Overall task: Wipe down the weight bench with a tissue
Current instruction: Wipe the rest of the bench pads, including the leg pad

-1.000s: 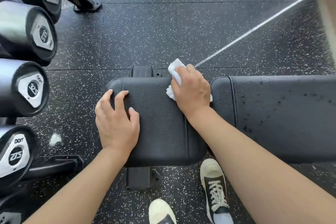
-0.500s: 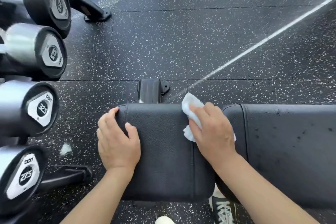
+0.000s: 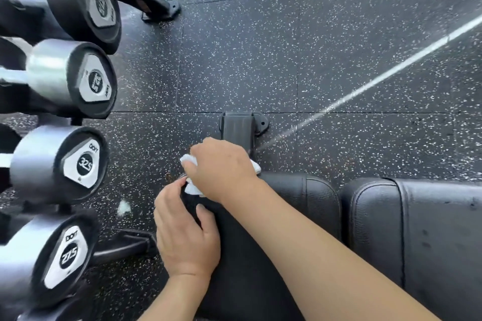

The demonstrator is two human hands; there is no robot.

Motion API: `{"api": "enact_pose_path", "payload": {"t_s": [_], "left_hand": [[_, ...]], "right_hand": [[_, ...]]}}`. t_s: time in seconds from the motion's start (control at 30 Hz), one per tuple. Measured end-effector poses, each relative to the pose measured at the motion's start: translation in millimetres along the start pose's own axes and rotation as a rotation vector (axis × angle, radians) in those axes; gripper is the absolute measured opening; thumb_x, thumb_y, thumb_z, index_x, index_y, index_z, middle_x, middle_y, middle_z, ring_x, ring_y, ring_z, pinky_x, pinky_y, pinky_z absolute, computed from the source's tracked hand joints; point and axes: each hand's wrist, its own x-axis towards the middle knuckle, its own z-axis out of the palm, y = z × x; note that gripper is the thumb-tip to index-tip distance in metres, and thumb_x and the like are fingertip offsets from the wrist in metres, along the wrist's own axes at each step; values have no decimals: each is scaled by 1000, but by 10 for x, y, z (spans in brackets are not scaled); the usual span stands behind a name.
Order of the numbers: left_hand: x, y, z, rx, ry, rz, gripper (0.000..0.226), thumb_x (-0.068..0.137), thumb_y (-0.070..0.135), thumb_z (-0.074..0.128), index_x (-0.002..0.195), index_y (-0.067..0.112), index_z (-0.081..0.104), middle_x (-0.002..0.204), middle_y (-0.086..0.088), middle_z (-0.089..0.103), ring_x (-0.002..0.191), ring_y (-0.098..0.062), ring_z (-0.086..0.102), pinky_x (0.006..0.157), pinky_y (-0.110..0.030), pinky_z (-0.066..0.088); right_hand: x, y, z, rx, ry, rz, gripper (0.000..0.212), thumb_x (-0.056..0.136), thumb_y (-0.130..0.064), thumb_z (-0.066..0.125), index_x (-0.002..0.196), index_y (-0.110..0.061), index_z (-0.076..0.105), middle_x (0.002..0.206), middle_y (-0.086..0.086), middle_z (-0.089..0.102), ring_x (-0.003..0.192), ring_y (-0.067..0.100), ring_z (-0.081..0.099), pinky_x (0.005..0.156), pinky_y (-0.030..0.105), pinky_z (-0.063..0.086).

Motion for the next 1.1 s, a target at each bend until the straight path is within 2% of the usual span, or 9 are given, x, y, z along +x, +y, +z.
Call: {"api": "enact_pose_path", "payload": {"t_s": [0.07,0.2,0.3,0.4,0.53,0.67,0.83,1.0,1.1], "left_hand": [[-6,-5,5,9,1,2,60,86,31,45,145,20,43,142,-3,47,128,-31,47,102,-52,44],[7,20,-1,21,-19,9,60,87,29,45,146,15,44,142,-7,49,126,-31,48,106,-44,39],[2,10,-7,19,-21,8,60,87,30,45,145,16,43,142,-7,48,125,-31,49,103,-45,41],[-6,9,-12,14,-19,4,60,87,30,45,145,15,44,142,-7,48,124,-32,50,101,-47,43],[10,9,-10,12,-22,16,60,86,29,46,144,13,45,142,-8,49,125,-33,50,105,-44,39],[23,28,-1,3,-24,1,59,88,32,44,143,10,43,140,-11,49,122,-35,48,101,-48,40],[-6,14,-3,15,-10,9,62,87,30,44,147,13,41,141,-6,47,129,-33,47,104,-53,44],[-3,11,11,28,-20,-7,63,87,32,44,148,16,39,141,-5,46,129,-32,48,99,-58,48],[-6,3,8,13,-14,2,62,88,32,44,148,16,40,141,-4,46,125,-32,48,96,-57,49]], "right_hand": [[-133,185,-120,13,-32,3,38,105,-50,40,101,-22,66,100,0,60,97,27,61,70,36,33],[-659,866,-453,-140,-48,101,38,102,-60,36,89,-30,55,83,-7,42,84,19,53,66,34,32],[-927,1145,-599,-199,4,161,38,102,-58,40,82,-27,53,79,-5,40,76,17,50,61,34,33],[-756,984,-529,-221,3,161,38,101,-55,40,76,-28,49,77,-5,42,76,21,53,62,35,33],[-171,324,-163,-124,-15,20,26,99,-40,51,85,-22,65,87,2,58,85,32,63,62,37,38],[203,-143,92,-47,-61,-61,29,101,-35,47,94,-19,70,97,5,64,92,31,65,65,35,35],[-182,279,-101,-39,36,-44,35,105,-47,43,96,-23,67,90,-2,54,89,26,60,66,35,33],[-884,1094,-529,-146,78,132,39,103,-56,35,76,-29,44,76,-6,36,78,20,51,59,33,31],[-960,1074,-511,-266,134,127,41,101,-52,29,77,-27,50,76,-7,34,72,20,46,54,29,22]]}}
